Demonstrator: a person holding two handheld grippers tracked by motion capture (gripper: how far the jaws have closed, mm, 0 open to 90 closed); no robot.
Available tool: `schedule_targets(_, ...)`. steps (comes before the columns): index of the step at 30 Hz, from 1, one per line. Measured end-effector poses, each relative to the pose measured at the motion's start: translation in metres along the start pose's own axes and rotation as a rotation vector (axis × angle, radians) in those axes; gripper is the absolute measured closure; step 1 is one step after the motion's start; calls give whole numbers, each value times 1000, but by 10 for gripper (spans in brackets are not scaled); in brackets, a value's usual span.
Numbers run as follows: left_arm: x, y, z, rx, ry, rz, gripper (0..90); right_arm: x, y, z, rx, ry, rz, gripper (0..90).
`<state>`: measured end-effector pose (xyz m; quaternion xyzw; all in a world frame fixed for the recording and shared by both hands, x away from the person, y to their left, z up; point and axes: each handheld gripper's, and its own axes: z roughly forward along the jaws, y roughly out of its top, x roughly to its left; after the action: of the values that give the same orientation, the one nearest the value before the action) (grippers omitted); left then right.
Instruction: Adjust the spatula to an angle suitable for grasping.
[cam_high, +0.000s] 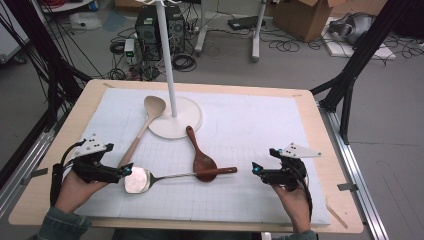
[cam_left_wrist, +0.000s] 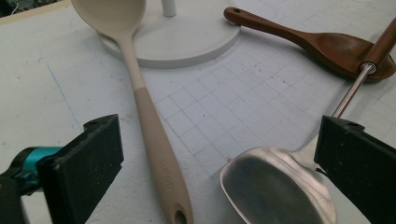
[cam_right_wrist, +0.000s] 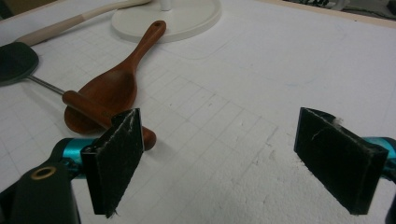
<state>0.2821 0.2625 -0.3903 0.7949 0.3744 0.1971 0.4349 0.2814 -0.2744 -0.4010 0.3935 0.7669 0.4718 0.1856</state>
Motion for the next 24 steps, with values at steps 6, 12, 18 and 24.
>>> schedule_targets(6, -1, 0, 1, -4, -2, -2, 18, -1, -1, -1, 3, 2, 3, 151)
schedule_targets(12, -1, 1, 0, -4, -5, 1, 18, 0, 1, -3, 0, 11, 4, 152)
schedule_targets(18, -1, 0, 0, -7, -6, -3, 18, 2, 2, -1, 4, 33, 4, 158)
schedule_targets(24, -2, 0, 1, -3, -9, -1, 18, 3, 3, -1, 10, 45, 4, 172)
